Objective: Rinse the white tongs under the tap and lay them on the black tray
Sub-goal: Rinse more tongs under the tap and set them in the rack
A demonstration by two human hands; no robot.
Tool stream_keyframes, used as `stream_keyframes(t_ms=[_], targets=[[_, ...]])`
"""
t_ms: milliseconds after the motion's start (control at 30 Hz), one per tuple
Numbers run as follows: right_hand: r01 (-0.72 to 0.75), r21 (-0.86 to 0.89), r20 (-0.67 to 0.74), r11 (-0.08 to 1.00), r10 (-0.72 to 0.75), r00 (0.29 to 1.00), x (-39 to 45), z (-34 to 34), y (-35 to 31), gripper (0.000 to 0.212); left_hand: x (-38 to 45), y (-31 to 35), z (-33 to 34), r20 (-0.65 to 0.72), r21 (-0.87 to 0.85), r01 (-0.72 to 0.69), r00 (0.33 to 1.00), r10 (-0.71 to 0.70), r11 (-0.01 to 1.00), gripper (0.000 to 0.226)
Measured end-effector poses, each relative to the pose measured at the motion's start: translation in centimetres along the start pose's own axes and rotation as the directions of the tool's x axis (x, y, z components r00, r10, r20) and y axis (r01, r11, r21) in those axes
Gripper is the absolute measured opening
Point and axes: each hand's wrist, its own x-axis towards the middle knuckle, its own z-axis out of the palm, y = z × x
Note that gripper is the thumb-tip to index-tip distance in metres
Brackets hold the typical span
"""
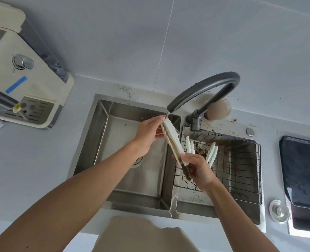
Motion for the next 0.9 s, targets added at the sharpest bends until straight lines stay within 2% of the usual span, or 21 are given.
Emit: stream_keyframes(t_ms=[167,333,433,567,633,767,900], targets=[[-0.003,-0.037,0.046,0.999,0.005,0.999,0.1,0.1,-0.1,0.044,0.0,0.3,-0.7,0.055,0.107,-0.029,0.998,0.024,0.994,0.029],[-0.02,0.089,0.115,0.996,0.009,0.993,0.0,0.7,-0.2,0.044,0.0,0.2,-0.8,0.076,0.157,-0.057,0.996,0.046,0.986,0.026],[-0.009,0.077,0.076,0.997,0.003,0.997,-0.1,1.3,-0.3,0.046,0.0,0.1,-0.4,0.049,0.174,-0.096,0.995,0.089,0.98,0.02],[-0.025,0.067,0.062,0.997,0.021,0.998,-0.1,1.5,-0.4,0.049,0.1,0.9,0.0,-0.042,0.079,-0.035,0.998,0.038,0.996,0.039],[-0.031,0.084,0.071,0.996,0.025,0.997,-0.1,1.5,-0.5,0.05,0.2,1.2,-0.1,-0.03,0.02,-0.014,0.999,0.015,1.0,0.041],[-0.042,0.105,0.076,0.994,0.034,0.997,-0.1,1.4,-0.7,0.052,0.2,1.1,-0.3,0.047,0.07,-0.072,0.997,0.068,0.995,0.025],[-0.06,0.11,0.087,0.992,0.051,0.995,-0.2,1.4,-0.8,0.053,-0.2,1.1,-0.1,0.02,0.092,-0.123,0.992,0.121,0.988,0.019]])
